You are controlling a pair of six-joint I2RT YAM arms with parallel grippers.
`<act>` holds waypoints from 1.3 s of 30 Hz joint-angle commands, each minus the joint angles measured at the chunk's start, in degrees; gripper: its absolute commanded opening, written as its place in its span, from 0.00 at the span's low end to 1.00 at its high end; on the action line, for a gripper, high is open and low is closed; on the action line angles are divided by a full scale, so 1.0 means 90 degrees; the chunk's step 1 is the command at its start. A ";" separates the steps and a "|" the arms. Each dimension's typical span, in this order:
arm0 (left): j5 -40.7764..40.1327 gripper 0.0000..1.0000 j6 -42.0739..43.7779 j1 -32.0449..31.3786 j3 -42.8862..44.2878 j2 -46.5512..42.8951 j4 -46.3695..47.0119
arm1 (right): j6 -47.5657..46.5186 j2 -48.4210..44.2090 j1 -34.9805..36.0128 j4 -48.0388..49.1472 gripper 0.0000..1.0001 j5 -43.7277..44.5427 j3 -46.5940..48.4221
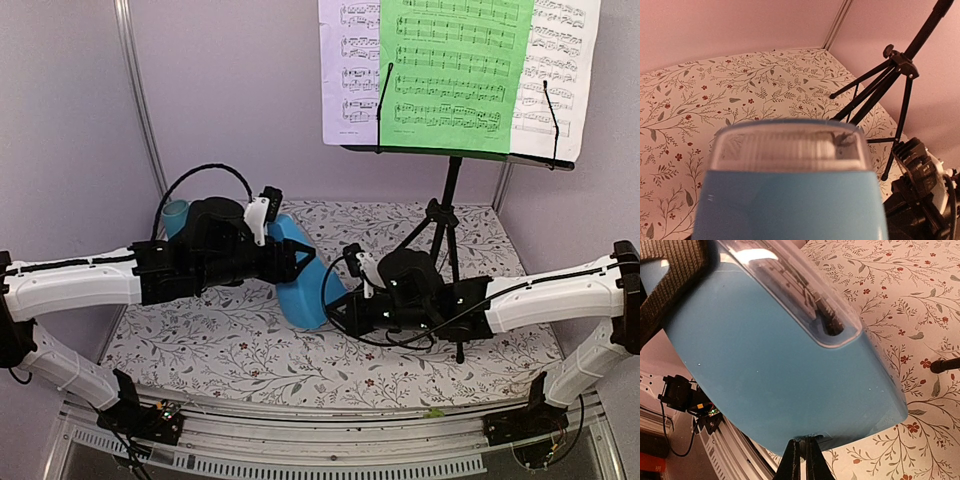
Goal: Set up the instrument practice props
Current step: Screw the knob on the metronome onto the metronome.
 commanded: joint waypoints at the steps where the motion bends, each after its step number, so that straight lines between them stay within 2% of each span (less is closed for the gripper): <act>1: 0.0208 0.00 -0.0148 -0.0011 0.0407 -0.0061 0.0465 | -0.0304 0.0164 0.0128 -0.0206 0.01 0.0085 0.0190; 5: 0.0360 0.00 -0.0181 0.0038 0.0569 -0.0007 0.0275 | -0.0702 0.0184 0.0237 -0.0292 0.00 0.0204 0.0254; 8: 0.0682 0.00 -0.0230 0.0177 0.0717 0.0027 0.0060 | -0.1445 0.0245 0.0415 -0.0373 0.00 0.0513 0.0331; 16: 0.2134 0.00 -0.0272 0.0717 0.1046 0.0202 -0.0508 | -0.4337 0.0451 0.0971 -0.0179 0.00 0.1586 0.0294; 26: 0.3553 0.00 -0.0051 0.1128 0.1219 0.0486 -0.0834 | -0.7196 0.1095 0.1524 0.0324 0.00 0.2704 0.0480; 32: 0.4277 0.00 0.0303 0.1311 0.1366 0.0787 -0.1011 | -0.8454 0.1432 0.1709 0.0779 0.00 0.2961 0.0637; 39: 0.4669 0.00 0.0532 0.1427 0.1467 0.0946 -0.1139 | -0.9522 0.1543 0.1828 0.1123 0.00 0.2963 0.0591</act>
